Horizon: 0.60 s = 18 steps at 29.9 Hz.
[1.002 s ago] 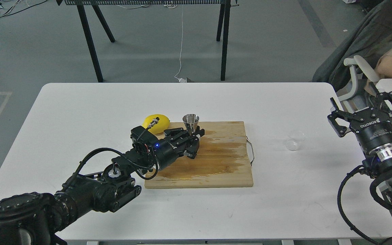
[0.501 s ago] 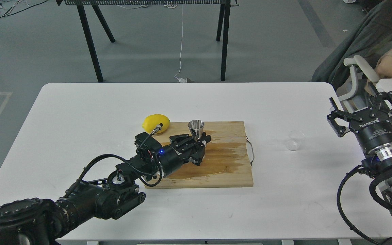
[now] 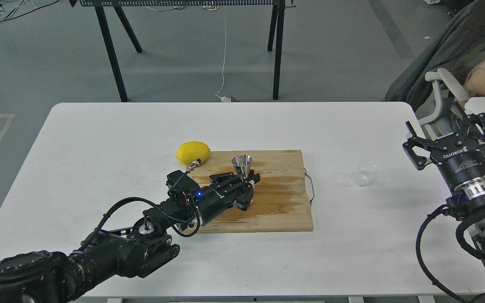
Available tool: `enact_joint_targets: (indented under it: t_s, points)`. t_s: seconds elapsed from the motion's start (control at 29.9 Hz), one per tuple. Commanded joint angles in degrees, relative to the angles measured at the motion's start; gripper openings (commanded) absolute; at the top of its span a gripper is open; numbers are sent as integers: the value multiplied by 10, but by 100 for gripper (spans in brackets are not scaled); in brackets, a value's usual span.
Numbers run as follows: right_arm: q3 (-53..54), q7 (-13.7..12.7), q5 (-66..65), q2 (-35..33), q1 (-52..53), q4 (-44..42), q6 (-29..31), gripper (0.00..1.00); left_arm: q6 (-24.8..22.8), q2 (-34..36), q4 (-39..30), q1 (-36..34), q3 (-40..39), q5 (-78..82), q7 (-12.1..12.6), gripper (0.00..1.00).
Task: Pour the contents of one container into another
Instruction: 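Lower the held jigger onto the middle of the wooden board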
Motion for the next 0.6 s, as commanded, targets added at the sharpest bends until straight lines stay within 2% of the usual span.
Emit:
enact_joint_targets:
  t_s: [0.0, 0.33, 0.5, 0.57]
  points:
    - [0, 0, 0, 0, 0, 0, 0, 99, 0, 0, 5, 0, 0, 0, 0, 24]
    - [3, 0, 0, -1, -1, -2, 0, 99, 0, 0, 7, 0, 2, 0, 0, 30]
    - [2, 0, 0, -1, -1, -2, 0, 99, 0, 0, 7, 0, 2, 0, 0, 49]
    - [1, 0, 0, -1, -1, -2, 0, 99, 0, 0, 7, 3, 2, 1, 0, 64]
